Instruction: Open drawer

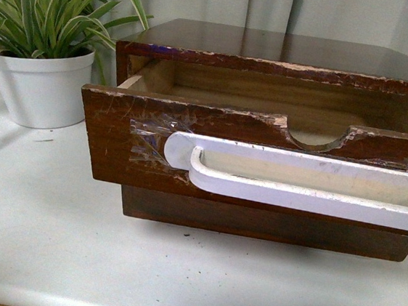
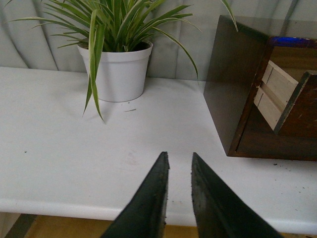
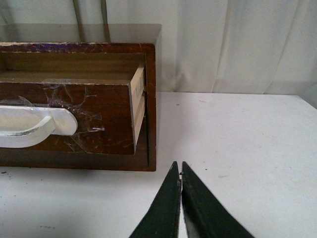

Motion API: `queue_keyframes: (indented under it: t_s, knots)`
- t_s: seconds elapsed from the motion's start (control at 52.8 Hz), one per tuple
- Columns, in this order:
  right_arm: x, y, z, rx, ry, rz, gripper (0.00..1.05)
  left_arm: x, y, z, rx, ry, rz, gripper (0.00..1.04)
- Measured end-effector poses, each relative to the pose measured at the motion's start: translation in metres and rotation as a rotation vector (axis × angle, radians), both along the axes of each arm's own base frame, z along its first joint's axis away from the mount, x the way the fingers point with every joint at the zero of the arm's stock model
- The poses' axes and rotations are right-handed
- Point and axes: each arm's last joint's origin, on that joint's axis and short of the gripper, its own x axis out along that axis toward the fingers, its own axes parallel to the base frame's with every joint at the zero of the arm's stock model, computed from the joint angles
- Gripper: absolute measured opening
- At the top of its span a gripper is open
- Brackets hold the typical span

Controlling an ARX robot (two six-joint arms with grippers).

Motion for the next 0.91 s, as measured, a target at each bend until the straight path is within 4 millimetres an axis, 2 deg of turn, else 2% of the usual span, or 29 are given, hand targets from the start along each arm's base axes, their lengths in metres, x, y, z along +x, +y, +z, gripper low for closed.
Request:
queue_keyframes:
  t_s: [0.209, 0.436, 0.474, 0.512, 0.55, 0.91]
  knots:
    - [0.0000, 0.0000, 0.0000, 0.000, 0.000, 0.000, 0.53, 0.0000, 0.0000, 0.0000, 0.000, 0.000, 0.000, 0.64]
    - [0.0000, 0.0000, 0.0000, 0.000, 0.000, 0.000, 0.88, 0.0000, 0.0000, 0.0000, 0.000, 0.000, 0.000, 0.99]
    - [0.0000, 0.0000, 0.0000, 0.000, 0.000, 0.000, 0.96, 0.0000, 0.0000, 0.0000, 0.001, 0.000, 0.000, 1.00]
    - [0.0000, 0.0000, 0.0000, 0.001, 0.000, 0.000, 0.98, 0.0000, 0.0000, 0.0000, 0.001, 0.000, 0.000, 0.98]
    - [0.0000, 0.0000, 0.0000, 0.001, 0.000, 0.000, 0.95, 0.0000, 0.0000, 0.0000, 0.001, 0.000, 0.000, 0.98]
    - [0.0000, 0.0000, 0.0000, 0.001, 0.000, 0.000, 0.96, 0.0000, 0.0000, 0.0000, 0.001, 0.000, 0.000, 0.98]
